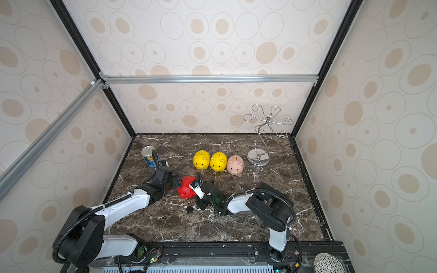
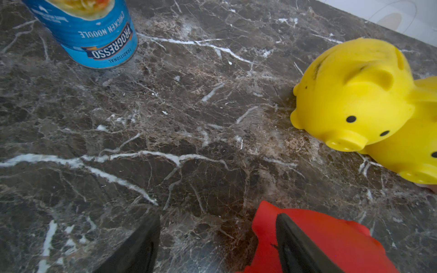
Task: Open piggy banks
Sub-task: Adjust the piggy bank at the center of the board.
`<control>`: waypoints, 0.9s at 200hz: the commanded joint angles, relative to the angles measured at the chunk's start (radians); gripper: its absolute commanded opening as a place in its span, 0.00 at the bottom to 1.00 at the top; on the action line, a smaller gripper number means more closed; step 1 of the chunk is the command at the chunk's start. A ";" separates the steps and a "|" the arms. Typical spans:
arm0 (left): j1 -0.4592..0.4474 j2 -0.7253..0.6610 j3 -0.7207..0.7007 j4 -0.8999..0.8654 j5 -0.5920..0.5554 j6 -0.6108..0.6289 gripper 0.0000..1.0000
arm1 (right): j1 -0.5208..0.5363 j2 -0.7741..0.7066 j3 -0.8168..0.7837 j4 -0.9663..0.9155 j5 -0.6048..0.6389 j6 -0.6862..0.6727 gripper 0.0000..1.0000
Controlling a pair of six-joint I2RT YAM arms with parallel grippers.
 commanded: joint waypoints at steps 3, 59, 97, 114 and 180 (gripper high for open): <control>-0.007 -0.015 -0.034 0.004 0.011 -0.027 0.77 | 0.015 -0.062 0.070 -0.004 0.005 -0.047 0.21; -0.007 -0.037 -0.106 0.022 -0.004 -0.068 0.79 | 0.019 -0.120 0.109 -0.079 0.019 -0.069 0.21; -0.007 -0.040 -0.142 0.049 0.008 -0.080 0.80 | 0.018 -0.123 0.136 -0.096 0.017 -0.076 0.21; -0.007 -0.036 -0.149 0.047 -0.004 -0.085 0.85 | 0.020 -0.097 0.165 -0.108 0.002 -0.076 0.21; 0.008 -0.077 -0.085 -0.073 -0.086 -0.114 1.00 | 0.023 -0.074 0.244 -0.192 0.037 -0.096 0.23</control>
